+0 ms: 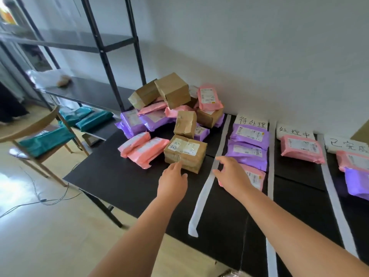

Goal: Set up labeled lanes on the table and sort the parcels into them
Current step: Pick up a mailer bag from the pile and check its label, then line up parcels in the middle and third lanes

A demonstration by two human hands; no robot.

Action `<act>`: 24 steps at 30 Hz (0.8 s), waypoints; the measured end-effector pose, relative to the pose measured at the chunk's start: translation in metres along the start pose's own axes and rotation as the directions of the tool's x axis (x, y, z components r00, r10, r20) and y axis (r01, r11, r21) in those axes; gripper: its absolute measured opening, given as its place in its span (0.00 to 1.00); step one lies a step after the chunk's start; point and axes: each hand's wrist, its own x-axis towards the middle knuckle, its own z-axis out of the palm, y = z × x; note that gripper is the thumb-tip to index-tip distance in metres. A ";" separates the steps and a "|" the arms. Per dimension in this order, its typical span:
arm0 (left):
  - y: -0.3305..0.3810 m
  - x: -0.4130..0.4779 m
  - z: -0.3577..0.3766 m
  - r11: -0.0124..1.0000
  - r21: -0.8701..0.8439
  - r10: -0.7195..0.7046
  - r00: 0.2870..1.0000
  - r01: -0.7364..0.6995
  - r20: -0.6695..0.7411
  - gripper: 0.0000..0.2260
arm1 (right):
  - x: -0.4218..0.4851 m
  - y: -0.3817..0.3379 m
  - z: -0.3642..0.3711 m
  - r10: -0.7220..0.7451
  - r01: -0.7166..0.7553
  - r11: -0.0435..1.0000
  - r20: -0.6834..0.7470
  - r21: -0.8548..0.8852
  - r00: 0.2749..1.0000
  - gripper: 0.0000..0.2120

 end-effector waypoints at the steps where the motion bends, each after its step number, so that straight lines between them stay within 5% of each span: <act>1: -0.014 0.008 -0.010 1.000 0.009 -0.001 1.000 0.001 0.007 0.25 | 0.004 -0.013 0.014 0.014 -0.014 1.000 0.005 0.009 1.000 0.23; 10: -0.101 0.070 -0.050 0.995 0.057 0.077 0.988 -0.085 0.136 0.24 | 0.021 -0.079 0.105 0.185 -0.190 0.977 0.059 0.094 0.981 0.25; 19: -0.097 0.128 -0.040 0.990 -0.002 0.140 0.974 -0.142 0.180 0.21 | 0.054 -0.057 0.105 0.350 -0.352 0.933 0.033 0.078 0.936 0.26; 24: -0.089 0.172 -0.032 0.983 0.108 0.127 0.971 -0.151 0.203 0.22 | 0.096 -0.044 0.106 0.379 -0.385 0.918 0.073 0.099 0.923 0.26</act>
